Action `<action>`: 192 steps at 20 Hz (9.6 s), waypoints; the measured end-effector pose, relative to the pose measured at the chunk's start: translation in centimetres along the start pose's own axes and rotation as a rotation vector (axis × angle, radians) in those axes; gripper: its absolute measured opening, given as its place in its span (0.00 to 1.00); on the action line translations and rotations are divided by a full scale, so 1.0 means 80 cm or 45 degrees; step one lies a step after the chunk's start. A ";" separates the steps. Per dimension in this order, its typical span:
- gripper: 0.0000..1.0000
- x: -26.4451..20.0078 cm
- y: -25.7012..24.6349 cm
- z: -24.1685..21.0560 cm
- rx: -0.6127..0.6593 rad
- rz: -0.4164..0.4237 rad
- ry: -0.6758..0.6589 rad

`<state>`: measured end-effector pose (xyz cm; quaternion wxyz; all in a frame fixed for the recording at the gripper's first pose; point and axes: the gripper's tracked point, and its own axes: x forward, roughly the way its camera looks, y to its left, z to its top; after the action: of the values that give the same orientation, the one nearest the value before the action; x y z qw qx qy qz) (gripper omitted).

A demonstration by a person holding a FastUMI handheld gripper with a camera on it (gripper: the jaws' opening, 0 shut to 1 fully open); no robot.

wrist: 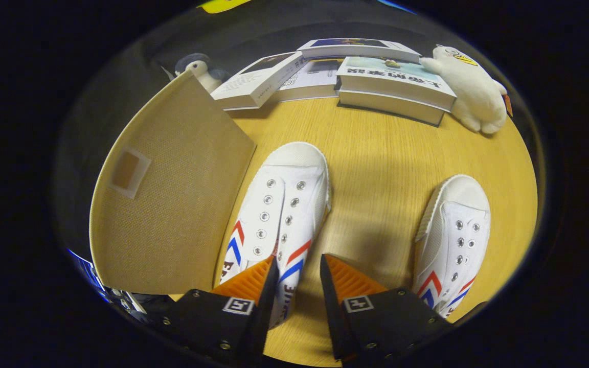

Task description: Open the storage box then place both shoes into the box .Put the left shoe in first, then the right shoe, with the right side of both shoes facing outward in a uniform manner.

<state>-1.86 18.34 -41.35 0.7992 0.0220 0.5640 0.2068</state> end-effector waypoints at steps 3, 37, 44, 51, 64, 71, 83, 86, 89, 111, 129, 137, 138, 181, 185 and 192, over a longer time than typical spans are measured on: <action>0.09 -0.006 0.002 0.003 -0.004 -0.013 0.001; 0.00 -0.223 0.128 0.127 0.062 0.282 -0.103; 0.01 -0.201 0.201 0.149 -0.032 0.347 -0.078; 0.00 -0.161 0.249 0.144 -0.108 0.346 0.008; 0.57 -0.105 0.311 0.155 0.008 0.444 0.030; 0.97 -0.132 0.286 0.189 -0.038 0.391 -0.058; 0.97 -0.188 0.198 0.197 0.053 0.347 -0.157; 0.97 -0.202 0.144 0.188 0.078 0.285 -0.193; 0.97 -0.211 0.071 0.170 0.116 0.179 -0.211; 0.90 -0.172 -0.187 -0.030 0.415 -0.134 0.086; 0.01 -0.105 -0.205 -0.058 0.170 -0.274 0.251; 0.01 -0.116 -0.186 -0.069 0.458 -0.067 0.259; 0.01 -0.119 -0.181 -0.070 0.477 -0.048 0.264; 0.01 -0.221 0.110 0.152 0.190 0.387 0.040; 0.00 -0.213 0.151 0.165 0.148 0.428 0.056; 0.00 -0.190 0.214 0.177 0.053 0.467 0.095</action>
<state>1.58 31.40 -18.04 0.7259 0.1334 0.5840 0.3380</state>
